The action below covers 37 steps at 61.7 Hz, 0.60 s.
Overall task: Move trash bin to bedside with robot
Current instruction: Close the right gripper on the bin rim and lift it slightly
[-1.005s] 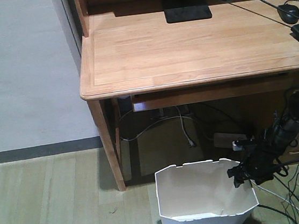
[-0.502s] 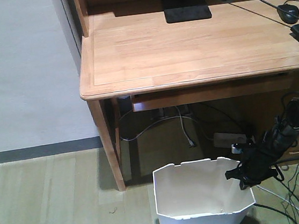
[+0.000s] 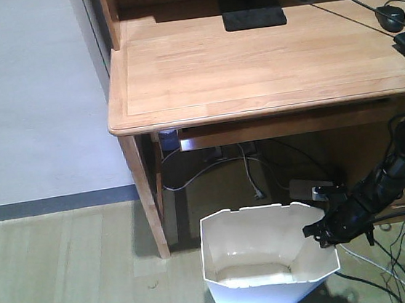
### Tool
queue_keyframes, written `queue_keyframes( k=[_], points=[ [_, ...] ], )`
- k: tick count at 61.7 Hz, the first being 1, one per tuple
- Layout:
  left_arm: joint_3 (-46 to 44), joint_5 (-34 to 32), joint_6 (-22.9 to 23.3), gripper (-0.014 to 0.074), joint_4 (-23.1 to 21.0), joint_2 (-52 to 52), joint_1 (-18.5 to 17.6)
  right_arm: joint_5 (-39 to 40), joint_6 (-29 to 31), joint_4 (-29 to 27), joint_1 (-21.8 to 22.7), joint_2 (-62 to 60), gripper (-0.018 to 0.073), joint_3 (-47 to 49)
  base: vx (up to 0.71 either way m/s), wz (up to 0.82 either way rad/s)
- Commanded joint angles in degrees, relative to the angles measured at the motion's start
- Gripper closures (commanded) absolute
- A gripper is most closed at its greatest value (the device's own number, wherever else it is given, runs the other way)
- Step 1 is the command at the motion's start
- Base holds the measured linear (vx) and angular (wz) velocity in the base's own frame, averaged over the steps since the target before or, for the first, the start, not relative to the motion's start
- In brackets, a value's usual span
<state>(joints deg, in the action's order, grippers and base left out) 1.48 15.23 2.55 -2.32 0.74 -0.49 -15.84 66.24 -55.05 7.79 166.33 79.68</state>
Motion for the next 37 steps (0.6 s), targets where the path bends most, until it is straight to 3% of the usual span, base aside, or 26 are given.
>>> queue_keyframes(
  k=[1, 14, 37],
  points=[
    [1.07, -3.96, 0.32, 0.0602, -0.25, 0.80, -0.36, -8.07, 8.48, -7.19, 0.18, -7.31, 0.0568, -3.05, 0.00, 0.00],
    [1.07, -3.96, 0.32, 0.0602, -0.25, 0.80, -0.36, -10.99, 14.08, -9.96, 0.18, -13.35, 0.0566, -9.27, 0.00, 0.00],
    [1.07, -3.96, 0.32, 0.0602, -0.25, 0.80, -0.36, -15.09, 16.67, -10.07, 0.18, -26.60, 0.0564, -17.73, 0.00, 0.00]
  ],
)
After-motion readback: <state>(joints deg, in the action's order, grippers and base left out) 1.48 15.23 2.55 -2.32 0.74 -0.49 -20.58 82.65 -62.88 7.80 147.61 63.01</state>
